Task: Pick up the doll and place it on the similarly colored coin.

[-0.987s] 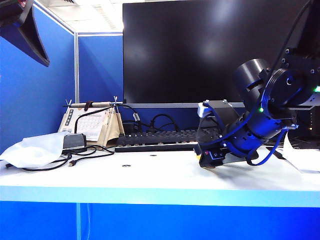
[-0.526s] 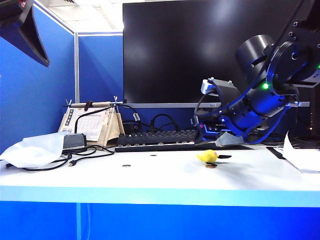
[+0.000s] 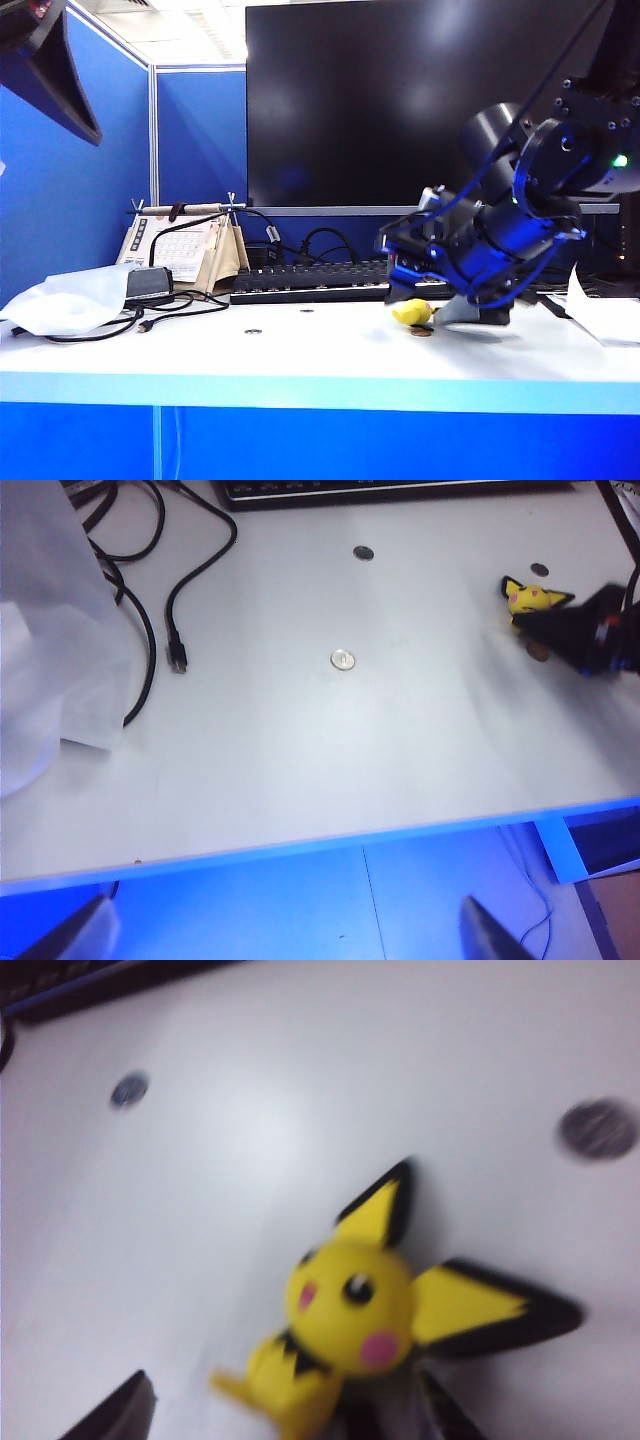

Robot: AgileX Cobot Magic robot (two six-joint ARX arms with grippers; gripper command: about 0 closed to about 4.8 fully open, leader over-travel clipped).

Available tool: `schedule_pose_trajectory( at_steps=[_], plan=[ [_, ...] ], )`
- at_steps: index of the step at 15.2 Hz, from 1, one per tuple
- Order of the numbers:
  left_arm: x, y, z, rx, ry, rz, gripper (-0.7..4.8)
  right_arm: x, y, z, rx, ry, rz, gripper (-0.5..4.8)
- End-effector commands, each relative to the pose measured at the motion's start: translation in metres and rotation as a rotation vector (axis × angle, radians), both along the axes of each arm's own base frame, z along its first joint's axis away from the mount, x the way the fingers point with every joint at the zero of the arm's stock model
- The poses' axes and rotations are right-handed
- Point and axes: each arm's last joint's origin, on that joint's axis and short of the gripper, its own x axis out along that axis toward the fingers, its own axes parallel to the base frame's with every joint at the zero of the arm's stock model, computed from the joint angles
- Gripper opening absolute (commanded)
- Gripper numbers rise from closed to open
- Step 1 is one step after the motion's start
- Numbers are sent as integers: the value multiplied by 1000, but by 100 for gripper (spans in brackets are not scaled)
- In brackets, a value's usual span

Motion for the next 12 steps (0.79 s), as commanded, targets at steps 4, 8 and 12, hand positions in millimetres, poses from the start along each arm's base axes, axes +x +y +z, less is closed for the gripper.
schedule_pose_trajectory(
  at_steps=[4,8,12],
  plan=[
    [0,0,0,2,-5,-12,479,29,-1,7,53,53,-45,335],
    [0,0,1,1,-6,-10,479,25,-2,0,7,113,-13,337],
    [0,0,1,4,-18,-12,479,22,0,5,52,135,61,338]
  ],
)
